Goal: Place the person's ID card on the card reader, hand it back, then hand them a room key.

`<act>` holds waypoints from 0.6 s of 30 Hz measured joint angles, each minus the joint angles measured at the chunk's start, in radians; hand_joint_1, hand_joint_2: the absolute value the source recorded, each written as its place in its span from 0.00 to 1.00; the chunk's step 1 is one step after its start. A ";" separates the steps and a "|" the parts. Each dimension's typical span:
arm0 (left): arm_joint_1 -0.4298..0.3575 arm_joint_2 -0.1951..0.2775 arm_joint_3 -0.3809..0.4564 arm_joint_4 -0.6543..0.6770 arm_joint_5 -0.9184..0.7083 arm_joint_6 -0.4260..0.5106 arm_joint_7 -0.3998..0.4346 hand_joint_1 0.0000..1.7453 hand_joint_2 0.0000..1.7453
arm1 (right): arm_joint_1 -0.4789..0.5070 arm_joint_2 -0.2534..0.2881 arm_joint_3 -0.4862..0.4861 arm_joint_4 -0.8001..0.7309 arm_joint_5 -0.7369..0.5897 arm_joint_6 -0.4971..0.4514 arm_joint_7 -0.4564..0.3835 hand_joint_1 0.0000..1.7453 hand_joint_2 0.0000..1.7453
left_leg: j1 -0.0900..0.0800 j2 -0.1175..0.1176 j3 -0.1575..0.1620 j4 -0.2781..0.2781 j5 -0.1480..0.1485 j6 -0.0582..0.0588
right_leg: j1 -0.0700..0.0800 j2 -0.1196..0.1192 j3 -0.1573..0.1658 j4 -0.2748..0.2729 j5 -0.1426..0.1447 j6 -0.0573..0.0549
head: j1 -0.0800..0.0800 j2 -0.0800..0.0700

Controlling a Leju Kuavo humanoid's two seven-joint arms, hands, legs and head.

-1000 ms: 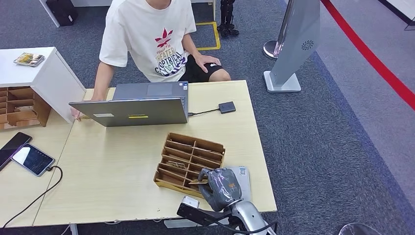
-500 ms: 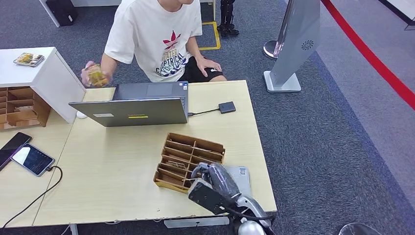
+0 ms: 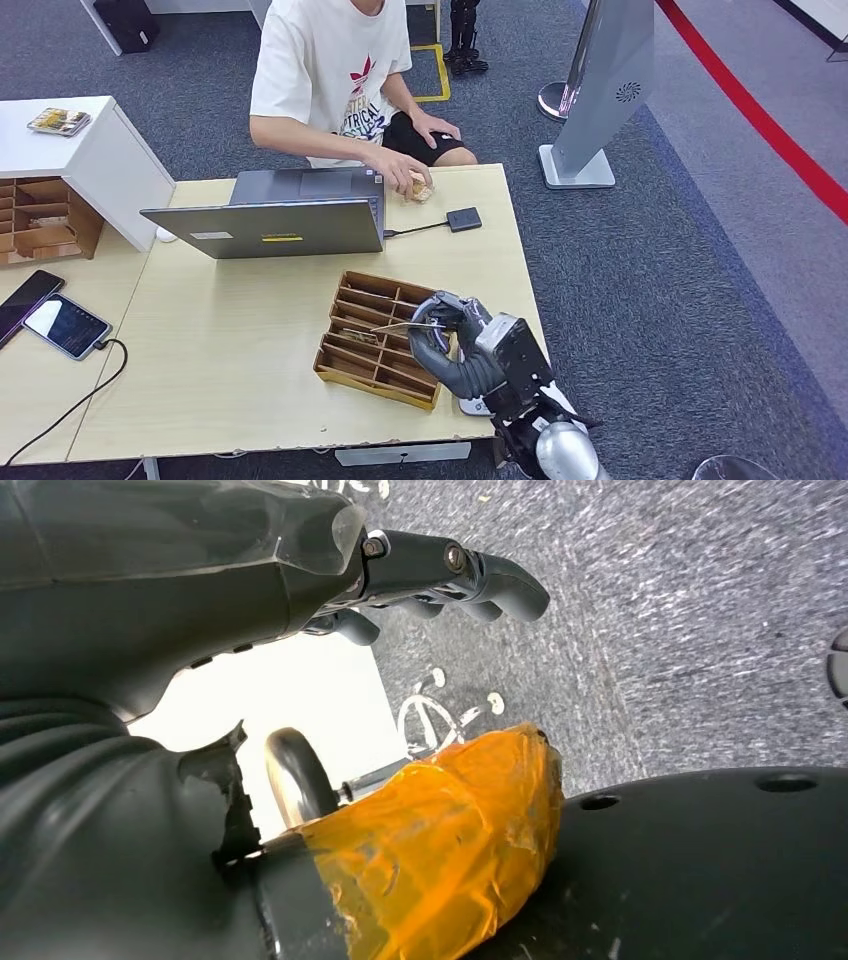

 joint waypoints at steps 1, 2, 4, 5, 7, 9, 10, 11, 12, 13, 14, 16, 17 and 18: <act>0.000 0.001 0.000 -0.002 -0.004 0.003 -0.001 0.00 0.00 | 0.000 -0.005 -0.005 -0.008 -0.042 0.015 -0.003 1.00 1.00 | 0.000 0.000 0.000 0.000 0.000 0.000 | 0.000 0.000 0.000 0.000 0.000 0.000 | 0.000 0.000; 0.000 0.003 0.000 -0.004 -0.008 0.005 -0.002 0.00 0.00 | 0.000 -0.009 -0.010 -0.014 -0.079 0.028 -0.007 1.00 1.00 | 0.000 0.000 0.000 0.000 0.000 0.000 | 0.000 0.000 0.000 0.000 0.000 0.000 | 0.000 0.000; 0.000 0.006 0.000 -0.010 -0.016 0.008 -0.004 0.00 0.00 | 0.000 -0.019 -0.016 -0.023 -0.148 0.055 -0.011 1.00 1.00 | 0.000 0.000 0.000 0.000 0.000 0.000 | 0.000 0.000 0.000 0.000 0.000 0.000 | 0.000 0.000; 0.000 0.008 0.000 -0.012 -0.019 0.010 -0.004 0.00 0.00 | 0.000 -0.024 -0.018 -0.026 -0.179 0.068 -0.012 1.00 1.00 | 0.000 0.000 0.000 0.000 0.000 0.000 | 0.000 0.000 0.000 0.000 0.000 0.000 | 0.000 0.000; 0.000 0.011 0.000 -0.016 -0.027 0.014 -0.005 0.00 0.00 | -0.002 -0.031 -0.021 -0.031 -0.231 0.086 -0.013 1.00 1.00 | 0.000 0.000 0.000 0.000 0.000 0.000 | 0.000 0.000 0.000 0.000 0.000 0.000 | 0.000 0.000; 0.000 0.014 0.000 -0.020 -0.036 0.017 -0.005 0.00 0.00 | -0.009 -0.038 -0.022 -0.035 -0.256 0.092 -0.015 1.00 1.00 | 0.000 0.000 0.000 0.000 0.000 0.000 | 0.000 0.000 0.000 0.000 0.000 0.000 | 0.000 0.000; 0.000 0.015 0.000 -0.022 -0.042 0.018 -0.005 0.00 0.00 | -0.016 -0.040 -0.022 -0.035 -0.260 0.091 -0.017 1.00 1.00 | 0.000 0.000 0.000 0.000 0.000 0.000 | 0.000 0.000 0.000 0.000 0.000 0.000 | 0.000 0.000; 0.000 0.016 0.000 -0.024 -0.048 0.020 -0.005 0.00 0.00 | -0.026 -0.042 -0.022 -0.036 -0.260 0.089 -0.019 1.00 1.00 | 0.000 0.000 0.000 0.000 0.000 0.000 | 0.000 0.000 0.000 0.000 0.000 0.000 | 0.000 0.000; 0.000 0.018 0.000 -0.025 -0.055 0.021 -0.005 0.00 0.00 | -0.040 -0.042 -0.021 -0.036 -0.259 0.085 -0.020 1.00 1.00 | 0.000 0.000 0.000 0.000 0.000 0.000 | 0.000 0.000 0.000 0.000 0.000 0.000 | 0.000 0.000; 0.000 0.019 0.000 -0.027 -0.063 0.022 -0.005 0.00 0.00 | -0.057 -0.043 -0.019 -0.036 -0.257 0.081 -0.019 1.00 1.00 | 0.000 0.000 0.000 0.000 0.000 0.000 | 0.000 0.000 0.000 0.000 0.000 0.000 | 0.000 0.000; 0.000 0.021 0.000 -0.029 -0.073 0.023 -0.005 0.00 0.00 | -0.078 -0.043 -0.016 -0.036 -0.256 0.077 -0.016 1.00 1.00 | 0.000 0.000 0.000 0.000 0.000 0.000 | 0.000 0.000 0.000 0.000 0.000 0.000 | 0.000 0.000; -0.001 0.024 0.000 -0.033 -0.094 0.024 -0.002 0.00 0.00 | -0.130 -0.043 -0.006 -0.034 -0.255 0.068 -0.003 1.00 1.00 | 0.000 0.000 0.000 0.000 0.000 0.000 | 0.000 0.000 0.000 0.000 0.001 0.000 | 0.000 0.000; -0.002 0.026 0.000 -0.034 -0.105 0.024 0.000 0.00 0.00 | -0.159 -0.042 -0.002 -0.033 -0.257 0.064 0.006 1.00 1.00 | 0.000 0.000 0.000 0.000 0.001 0.000 | 0.000 0.000 0.000 0.000 0.001 0.000 | 0.000 0.000; -0.003 0.027 0.000 -0.036 -0.116 0.025 0.001 0.00 0.00 | -0.188 -0.040 0.003 -0.030 -0.260 0.061 0.015 1.00 1.00 | 0.000 0.000 0.000 0.000 0.001 0.000 | 0.000 0.000 0.000 0.000 0.001 0.000 | 0.000 0.000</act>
